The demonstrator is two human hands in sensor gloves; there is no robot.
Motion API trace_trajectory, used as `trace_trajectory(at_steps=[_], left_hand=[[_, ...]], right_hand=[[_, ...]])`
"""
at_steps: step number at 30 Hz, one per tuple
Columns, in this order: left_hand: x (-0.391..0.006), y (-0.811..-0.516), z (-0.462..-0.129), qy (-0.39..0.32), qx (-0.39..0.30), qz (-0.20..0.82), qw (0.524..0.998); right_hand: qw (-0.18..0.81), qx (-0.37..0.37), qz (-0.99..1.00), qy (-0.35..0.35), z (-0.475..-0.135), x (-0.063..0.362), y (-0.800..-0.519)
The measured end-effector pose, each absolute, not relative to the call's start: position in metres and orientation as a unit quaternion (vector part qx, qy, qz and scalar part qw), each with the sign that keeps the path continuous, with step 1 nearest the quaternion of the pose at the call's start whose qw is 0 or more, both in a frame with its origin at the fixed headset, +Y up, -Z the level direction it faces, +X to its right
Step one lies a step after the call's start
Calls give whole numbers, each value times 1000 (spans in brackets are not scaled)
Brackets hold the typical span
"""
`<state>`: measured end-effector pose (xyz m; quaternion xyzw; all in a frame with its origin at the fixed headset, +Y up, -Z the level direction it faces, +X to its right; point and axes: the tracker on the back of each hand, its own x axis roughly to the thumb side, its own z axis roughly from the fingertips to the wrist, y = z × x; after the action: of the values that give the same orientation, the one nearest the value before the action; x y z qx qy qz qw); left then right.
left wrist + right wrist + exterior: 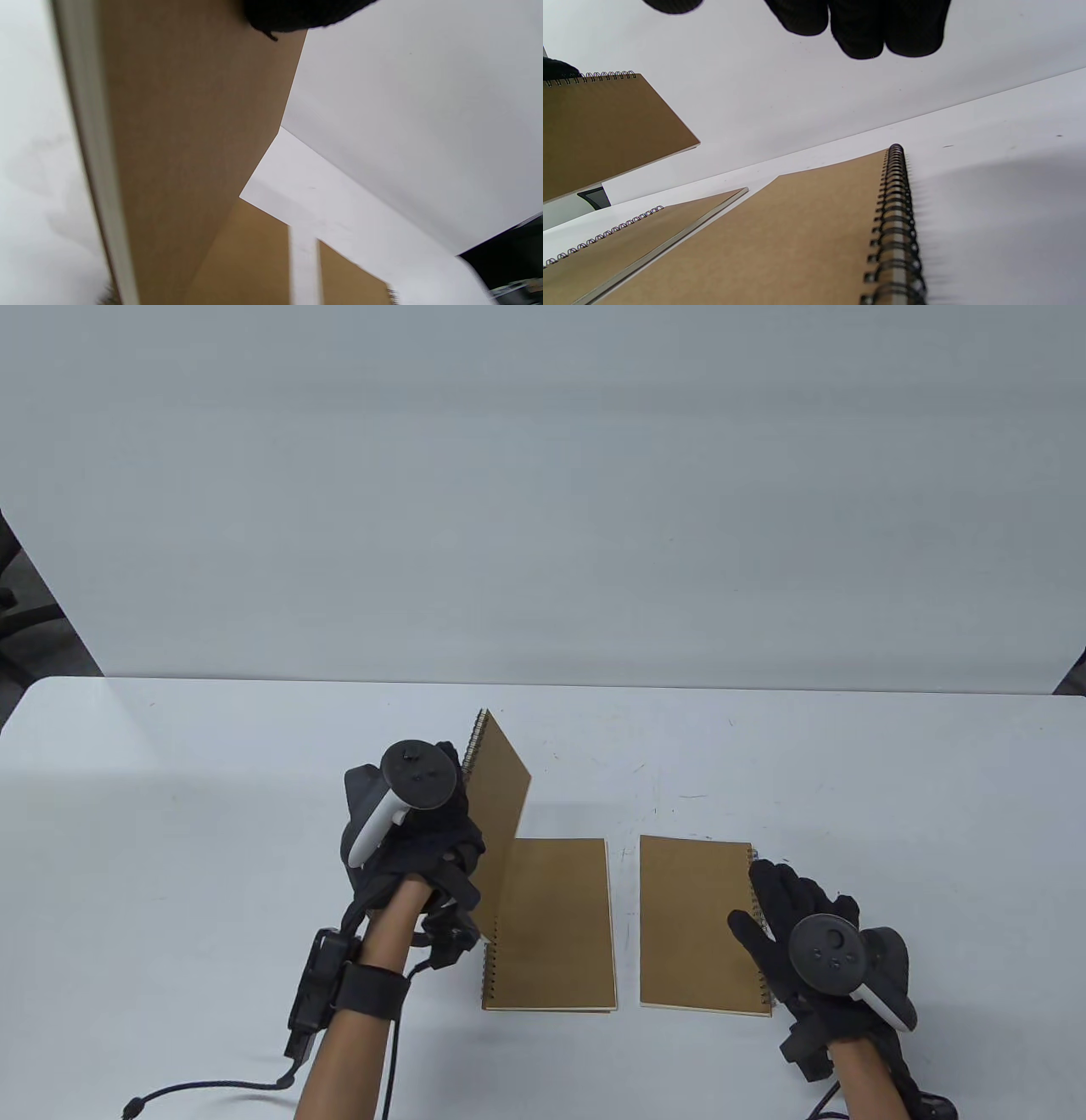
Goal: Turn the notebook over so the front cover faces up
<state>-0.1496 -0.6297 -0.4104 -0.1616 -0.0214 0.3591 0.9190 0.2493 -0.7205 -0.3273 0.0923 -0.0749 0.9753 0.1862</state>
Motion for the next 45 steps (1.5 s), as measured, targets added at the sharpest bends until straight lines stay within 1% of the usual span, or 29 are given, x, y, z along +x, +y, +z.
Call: trace_trajectory(at_steps=[1, 3, 5, 7, 9, 12, 14, 15, 17, 18, 20, 23, 25, 26, 27, 29, 31, 33, 35, 38, 39, 41, 43, 45], left_hand=[[-145, -635, -408, -23, -168, 383, 908], [-136, -650, -402, -26, -161, 419, 893], [-129, -669, -396, -27, -172, 455, 873], [-123, -697, -391, -53, -182, 497, 847], [-120, -717, -385, -20, -206, 510, 835], [-120, -737, -381, -20, -199, 486, 851], [-122, -746, -380, -11, -213, 478, 852], [-122, -747, -379, -4, -229, 473, 851], [-122, -746, -379, 1, -232, 426, 875], [-121, -744, -379, -6, -225, 373, 900], [-115, -738, -377, 14, -200, 246, 948], [-102, -738, -375, 25, -228, 112, 967], [-94, -741, -374, 18, -223, 49, 973], [-92, -743, -374, 23, -218, 35, 975], [-90, -744, -375, 27, -227, 25, 973], [-90, -745, -376, 41, -245, 23, 968], [-91, -745, -377, 53, -251, 11, 967], [-94, -742, -376, 56, -242, -18, 969], [-100, -736, -374, 53, -230, -16, 972], [-118, -726, -366, 41, -212, 14, 976], [-126, -723, -362, 35, -195, 20, 980], [-140, -722, -356, 9, -189, 31, 982], [-155, -723, -348, 13, -172, 39, 984], [-170, -727, -341, -3, -167, 53, 985]], right_hand=[[189, 91, 975, -74, -327, 249, -721], [198, 90, 973, -71, -327, 250, -721], [200, 90, 973, -72, -327, 250, -721], [207, 88, 972, -73, -327, 251, -720], [218, 88, 969, -75, -327, 252, -719], [221, 88, 969, -72, -327, 251, -720], [215, 88, 970, -68, -327, 251, -721], [212, 86, 971, -65, -328, 251, -722], [210, 84, 972, -61, -328, 252, -723], [210, 82, 973, -58, -329, 252, -724], [209, 76, 974, -50, -330, 253, -726], [203, 71, 976, -40, -331, 255, -729], [185, 67, 980, -14, -332, 257, -730], [166, 58, 984, 13, -333, 257, -731], [136, 57, 988, 33, -333, 257, -732], [103, 58, 992, 34, -335, 255, -735], [94, 58, 993, 40, -335, 251, -739], [83, 57, 994, 50, -336, 246, -742], [60, 62, 994, 60, -336, 240, -748], [26, 55, 994, 93, -338, 230, -757], [18, 57, 992, 108, -339, 227, -760], [-9, 56, 992, 109, -340, 224, -763], [-25, 53, 993, 105, -339, 221, -765], [-39, 47, 992, 108, -339, 215, -768]])
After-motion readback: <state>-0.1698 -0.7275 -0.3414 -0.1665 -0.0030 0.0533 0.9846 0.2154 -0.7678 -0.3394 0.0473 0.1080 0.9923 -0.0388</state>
